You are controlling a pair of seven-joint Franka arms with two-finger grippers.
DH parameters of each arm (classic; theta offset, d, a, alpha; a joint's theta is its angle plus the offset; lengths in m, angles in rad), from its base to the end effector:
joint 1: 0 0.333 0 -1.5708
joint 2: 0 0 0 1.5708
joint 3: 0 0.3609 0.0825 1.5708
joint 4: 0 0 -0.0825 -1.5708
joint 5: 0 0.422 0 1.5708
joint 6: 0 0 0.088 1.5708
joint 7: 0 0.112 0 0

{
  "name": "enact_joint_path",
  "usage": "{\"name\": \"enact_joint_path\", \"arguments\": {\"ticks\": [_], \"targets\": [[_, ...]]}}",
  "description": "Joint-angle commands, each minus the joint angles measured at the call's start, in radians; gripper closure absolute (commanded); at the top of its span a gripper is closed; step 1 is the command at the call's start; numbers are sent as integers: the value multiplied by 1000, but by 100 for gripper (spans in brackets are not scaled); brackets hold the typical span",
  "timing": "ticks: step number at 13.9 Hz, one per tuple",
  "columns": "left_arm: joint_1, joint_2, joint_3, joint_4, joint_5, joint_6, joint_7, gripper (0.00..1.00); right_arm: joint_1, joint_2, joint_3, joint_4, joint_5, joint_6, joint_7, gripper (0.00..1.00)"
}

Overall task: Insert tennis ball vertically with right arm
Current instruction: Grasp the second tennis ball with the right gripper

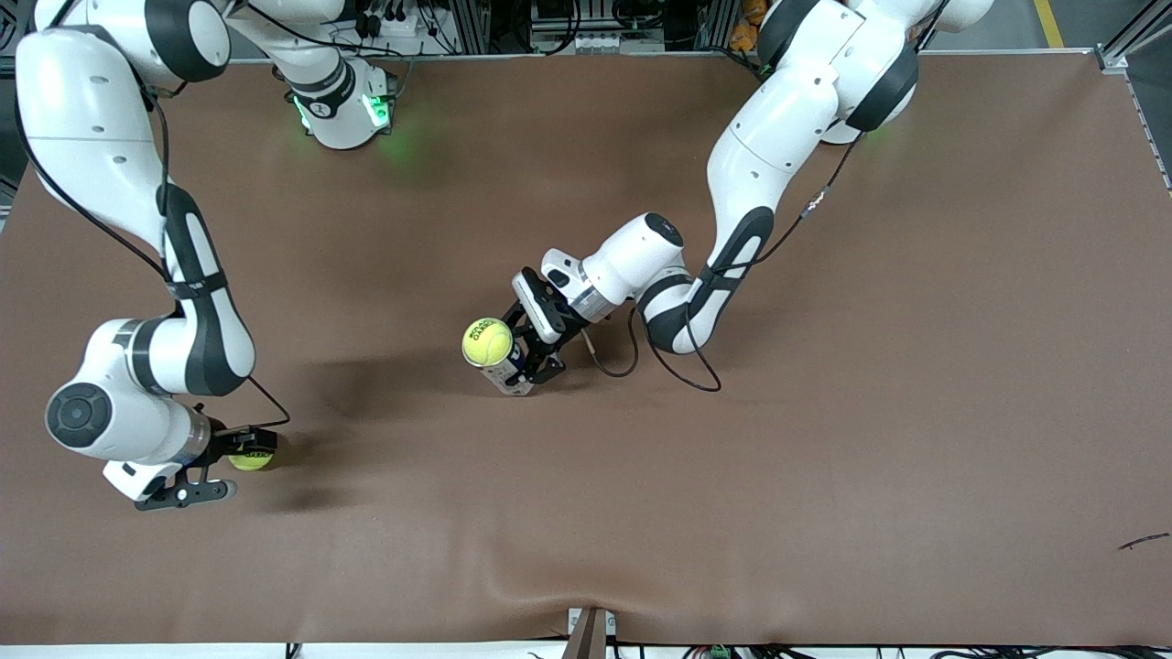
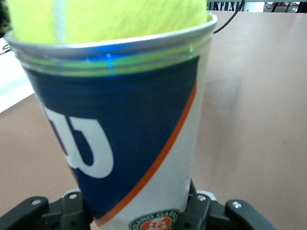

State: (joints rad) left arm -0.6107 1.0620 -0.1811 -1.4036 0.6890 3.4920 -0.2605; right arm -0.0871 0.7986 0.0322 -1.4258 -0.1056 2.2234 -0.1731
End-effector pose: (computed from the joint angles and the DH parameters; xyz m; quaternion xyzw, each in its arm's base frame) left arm 0.5497 -0.5967 0.1790 0.7362 -0.4669 0.4304 0.2341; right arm 0.7876 -0.0522 0.2228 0.9958 0.0862 -0.0036 0.0302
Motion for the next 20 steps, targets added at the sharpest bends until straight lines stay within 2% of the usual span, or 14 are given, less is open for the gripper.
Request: {"name": "enact_joint_path", "arguments": {"ticks": [1, 3, 4, 5, 8, 11, 14, 16, 20], "targets": [[3, 12, 2, 9, 26, 30, 3, 33, -36, 45, 18, 27, -28, 38, -25, 0], [2, 26, 2, 11, 24, 38, 6, 33, -46, 50, 20, 24, -22, 39, -25, 4], [3, 33, 3, 12, 24, 44, 6, 33, -48, 48, 20, 21, -20, 32, -25, 39], [3, 33, 2, 12, 24, 47, 18, 33, -48, 48, 20, 21, -17, 30, -25, 50], [5, 35, 2, 12, 24, 58, 27, 33, -45, 42, 21, 21, -9, 27, -19, 52], [3, 35, 2, 11, 24, 59, 27, 33, -39, 30, 31, 24, 7, -42, -8, 57], [5, 35, 2, 11, 26, 59, 27, 33, -14, -13, 40, 33, 108, -129, 35, 57], [5, 35, 2, 11, 24, 59, 27, 33, 19, -53, 44, 33, 188, -192, 123, 65], [5, 35, 2, 11, 24, 61, 27, 33, 176, -174, 44, 33, 292, -335, 471, 65]]}}
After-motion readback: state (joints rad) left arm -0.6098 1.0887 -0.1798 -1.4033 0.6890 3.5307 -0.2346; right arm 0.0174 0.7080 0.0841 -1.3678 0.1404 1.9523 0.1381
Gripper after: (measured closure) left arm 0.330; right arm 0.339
